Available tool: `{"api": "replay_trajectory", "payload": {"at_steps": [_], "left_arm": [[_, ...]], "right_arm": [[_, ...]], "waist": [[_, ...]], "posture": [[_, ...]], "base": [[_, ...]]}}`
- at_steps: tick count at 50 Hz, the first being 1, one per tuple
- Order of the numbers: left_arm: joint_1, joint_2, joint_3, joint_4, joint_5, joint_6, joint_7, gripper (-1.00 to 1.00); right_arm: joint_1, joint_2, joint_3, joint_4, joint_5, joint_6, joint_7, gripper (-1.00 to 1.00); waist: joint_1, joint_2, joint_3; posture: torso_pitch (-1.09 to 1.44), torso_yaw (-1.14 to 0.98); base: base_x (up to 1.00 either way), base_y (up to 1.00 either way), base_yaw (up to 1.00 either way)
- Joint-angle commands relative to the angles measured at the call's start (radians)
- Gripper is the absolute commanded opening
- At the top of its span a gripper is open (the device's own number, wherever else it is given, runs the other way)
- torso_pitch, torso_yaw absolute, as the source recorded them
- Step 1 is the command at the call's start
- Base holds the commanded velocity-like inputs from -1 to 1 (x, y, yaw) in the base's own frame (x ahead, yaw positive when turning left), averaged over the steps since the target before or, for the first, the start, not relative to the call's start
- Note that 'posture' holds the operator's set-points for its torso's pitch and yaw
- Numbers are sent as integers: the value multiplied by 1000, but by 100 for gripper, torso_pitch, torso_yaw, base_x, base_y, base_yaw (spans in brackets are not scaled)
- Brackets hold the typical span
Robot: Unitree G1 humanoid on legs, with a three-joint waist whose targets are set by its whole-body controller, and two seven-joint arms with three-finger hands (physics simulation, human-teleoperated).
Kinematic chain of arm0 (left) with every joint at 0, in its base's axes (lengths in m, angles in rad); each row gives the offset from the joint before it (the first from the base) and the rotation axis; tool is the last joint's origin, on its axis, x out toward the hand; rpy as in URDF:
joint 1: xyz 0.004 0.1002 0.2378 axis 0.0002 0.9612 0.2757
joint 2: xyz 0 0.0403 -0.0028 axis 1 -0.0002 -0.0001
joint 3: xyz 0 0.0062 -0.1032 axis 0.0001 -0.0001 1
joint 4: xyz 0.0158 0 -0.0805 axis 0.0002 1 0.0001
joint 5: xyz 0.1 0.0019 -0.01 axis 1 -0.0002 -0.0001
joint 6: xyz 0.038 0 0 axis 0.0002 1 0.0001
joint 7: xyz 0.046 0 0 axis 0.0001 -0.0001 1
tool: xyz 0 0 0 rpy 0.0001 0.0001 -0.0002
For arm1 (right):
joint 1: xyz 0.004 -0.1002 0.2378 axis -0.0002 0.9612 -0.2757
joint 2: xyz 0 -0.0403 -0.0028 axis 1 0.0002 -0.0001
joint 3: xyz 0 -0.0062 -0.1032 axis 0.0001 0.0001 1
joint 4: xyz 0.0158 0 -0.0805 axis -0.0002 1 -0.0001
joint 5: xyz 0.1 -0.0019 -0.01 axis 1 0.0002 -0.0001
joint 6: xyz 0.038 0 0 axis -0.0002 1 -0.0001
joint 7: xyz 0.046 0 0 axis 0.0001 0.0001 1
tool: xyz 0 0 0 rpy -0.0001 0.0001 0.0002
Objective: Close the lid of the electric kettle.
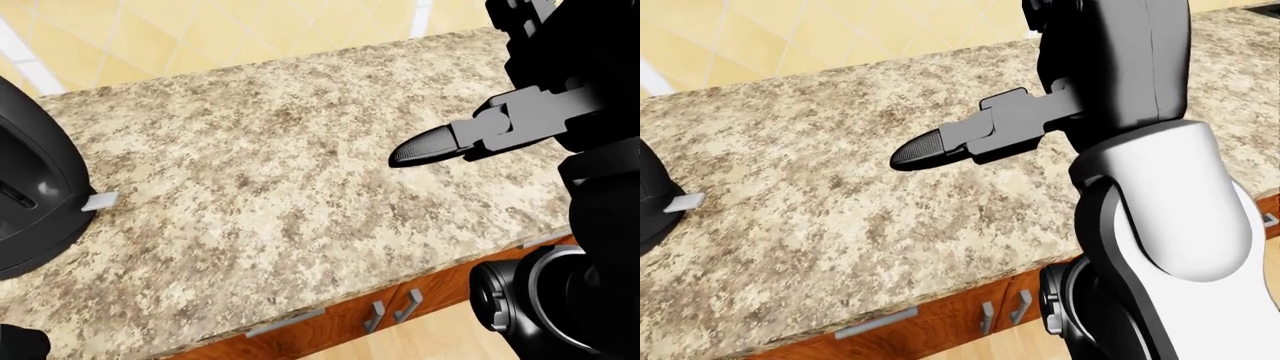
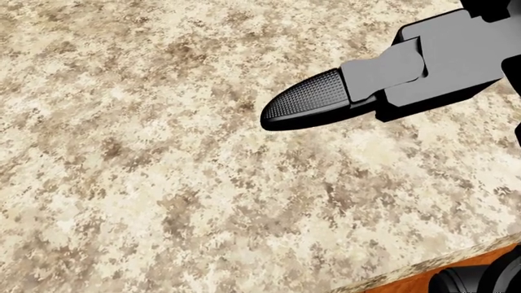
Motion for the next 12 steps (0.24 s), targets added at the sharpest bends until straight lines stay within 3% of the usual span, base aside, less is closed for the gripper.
{"api": "replay_trajectory", "payload": {"at_steps": [1, 2, 5, 7, 10, 11, 12], "left_arm": [[-135, 90, -76, -24, -12, 101, -40, 100], [-248, 89, -122, -23, -12, 118, -9, 100], [-387, 138, -221, -3, -12, 210, 21, 100], [-485, 189, -321, 23, -13, 329, 13, 100], [-615, 161, -461, 10, -13, 458, 19, 100], [-682, 113, -510, -1, -13, 502, 10, 100], [-703, 99, -526, -5, -13, 530, 23, 100]], "right_arm": [[-21, -2, 0, -3, -8, -32, -4, 100], [-22, -2, 1, -4, -8, -31, -3, 100], [-19, 0, 0, -3, -10, -34, -1, 100], [-22, -2, -4, -3, -10, -32, 2, 100], [-29, -5, -6, -7, -10, -22, 4, 100], [-29, -3, -6, -7, -11, -23, 3, 100], [-28, -2, -4, -6, -11, -24, 2, 100]], "waist": [[-4, 18, -29], [-3, 17, -28], [-6, 11, -24], [-7, 14, -23], [-7, 19, -21], [-6, 20, -20], [-5, 19, -18]], "posture": [[0, 0], [0, 0], [0, 0], [0, 0], [0, 0], [0, 0], [0, 0]], "base": [[0, 0, 0], [0, 0, 0], [0, 0, 0], [0, 0, 0], [0, 0, 0], [0, 0, 0], [0, 0, 0]]}}
